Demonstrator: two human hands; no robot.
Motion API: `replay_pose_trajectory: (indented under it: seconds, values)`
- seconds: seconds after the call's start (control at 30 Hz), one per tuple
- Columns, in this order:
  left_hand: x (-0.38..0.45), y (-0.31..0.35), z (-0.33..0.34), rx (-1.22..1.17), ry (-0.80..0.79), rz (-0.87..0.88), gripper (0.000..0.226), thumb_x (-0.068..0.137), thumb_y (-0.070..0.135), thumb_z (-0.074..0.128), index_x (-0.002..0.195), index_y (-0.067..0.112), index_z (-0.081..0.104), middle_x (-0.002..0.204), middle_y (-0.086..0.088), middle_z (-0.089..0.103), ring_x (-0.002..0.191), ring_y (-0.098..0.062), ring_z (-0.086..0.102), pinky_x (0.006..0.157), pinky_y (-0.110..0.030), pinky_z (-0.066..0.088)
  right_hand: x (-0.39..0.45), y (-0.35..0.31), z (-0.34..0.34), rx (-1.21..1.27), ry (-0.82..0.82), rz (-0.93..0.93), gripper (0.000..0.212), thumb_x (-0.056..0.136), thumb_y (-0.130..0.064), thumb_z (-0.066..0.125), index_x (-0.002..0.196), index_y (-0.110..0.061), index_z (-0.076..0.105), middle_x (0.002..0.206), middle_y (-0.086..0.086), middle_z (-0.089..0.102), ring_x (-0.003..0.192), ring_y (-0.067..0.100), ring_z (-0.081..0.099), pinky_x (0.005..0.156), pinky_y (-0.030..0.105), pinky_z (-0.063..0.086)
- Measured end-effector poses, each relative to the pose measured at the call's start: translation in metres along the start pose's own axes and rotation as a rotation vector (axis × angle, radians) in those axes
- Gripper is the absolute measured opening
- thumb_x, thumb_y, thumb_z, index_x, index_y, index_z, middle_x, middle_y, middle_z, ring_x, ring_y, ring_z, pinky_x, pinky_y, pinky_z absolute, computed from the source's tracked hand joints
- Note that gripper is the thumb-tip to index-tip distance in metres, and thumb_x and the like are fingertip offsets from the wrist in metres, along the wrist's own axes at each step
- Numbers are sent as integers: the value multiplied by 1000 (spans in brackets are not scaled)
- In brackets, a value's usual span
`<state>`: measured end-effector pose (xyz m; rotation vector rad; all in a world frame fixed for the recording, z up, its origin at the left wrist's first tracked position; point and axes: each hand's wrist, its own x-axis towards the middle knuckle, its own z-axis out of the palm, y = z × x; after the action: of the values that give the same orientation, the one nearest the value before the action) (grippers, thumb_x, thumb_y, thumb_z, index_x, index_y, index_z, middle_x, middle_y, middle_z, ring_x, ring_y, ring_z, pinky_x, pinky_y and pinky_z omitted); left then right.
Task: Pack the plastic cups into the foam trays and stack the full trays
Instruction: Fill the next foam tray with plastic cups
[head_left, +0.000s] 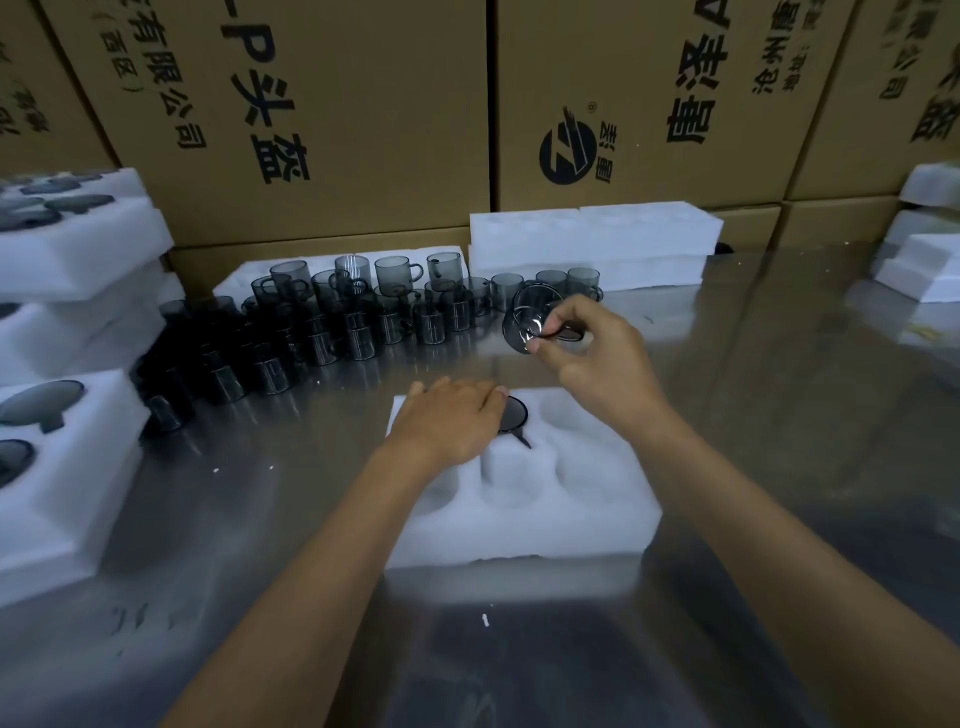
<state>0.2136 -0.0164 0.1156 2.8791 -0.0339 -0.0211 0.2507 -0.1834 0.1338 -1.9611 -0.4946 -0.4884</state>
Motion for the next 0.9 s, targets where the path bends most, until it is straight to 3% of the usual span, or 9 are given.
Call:
replay_pose_trajectory:
  seconds: [0.1,0.23,0.33,0.43,0.53,0.6,0.7,0.83,0.9]
  values:
    - [-6,-6,0,-29,37,-11,44,104,45,21,122,29,58,135,-1,58,128,-27,46,105,-48,23,-22,-4,-5,104,45,41,22,81,-17,79,83,-17,58,80,-12,63,74,-6,55,66,7,39]
    - [-14,-12,-6,-86,77,-8,40,104,45,27,109,27,62,114,-1,66,115,-28,54,104,-48,27,-44,-2,-9,249,140,81,25,82,-23,80,84,-22,56,82,-11,65,73,3,59,65,10,41]
    - [-18,-15,-10,-188,133,24,32,104,36,40,122,23,63,122,-3,66,119,-27,55,106,-42,37,-55,-7,-10,275,211,66,27,81,-25,82,86,-20,56,83,-11,64,75,4,61,69,13,46]
    - [-24,-4,-14,-447,280,120,40,99,23,54,138,26,55,132,2,62,127,-15,52,108,-34,40,-60,-10,-10,218,192,21,29,80,-24,84,87,-18,56,82,-6,66,72,9,62,68,15,47]
    - [-31,14,-15,-630,335,243,53,90,17,66,139,30,52,129,10,62,124,-5,53,102,-29,48,-65,-12,-12,193,191,17,31,78,-26,85,90,-20,58,82,-7,69,75,10,65,69,16,50]
    - [-35,24,-10,-659,357,294,56,86,20,73,137,30,52,127,14,62,120,2,55,94,-25,52,-68,-14,-14,200,193,8,38,77,-28,86,104,-25,59,90,-14,72,85,4,68,75,12,50]
    - [-39,33,2,-723,479,294,54,83,26,78,131,28,55,120,17,65,110,7,58,91,-12,46,-69,-17,-17,258,132,35,56,77,-32,85,124,-39,55,102,-20,71,96,0,67,81,11,51]
    - [-39,32,9,-690,475,269,58,82,26,79,132,32,51,122,22,61,112,12,53,91,-3,36,-63,-14,-19,488,194,189,22,96,-26,65,117,-22,68,96,-7,74,85,7,68,77,24,54]
    - [-38,31,10,-686,394,242,57,84,29,77,131,36,47,126,23,58,115,16,48,91,-3,34,-60,-7,-23,536,195,244,19,100,-17,57,110,-19,73,88,-6,73,80,9,67,77,23,53]
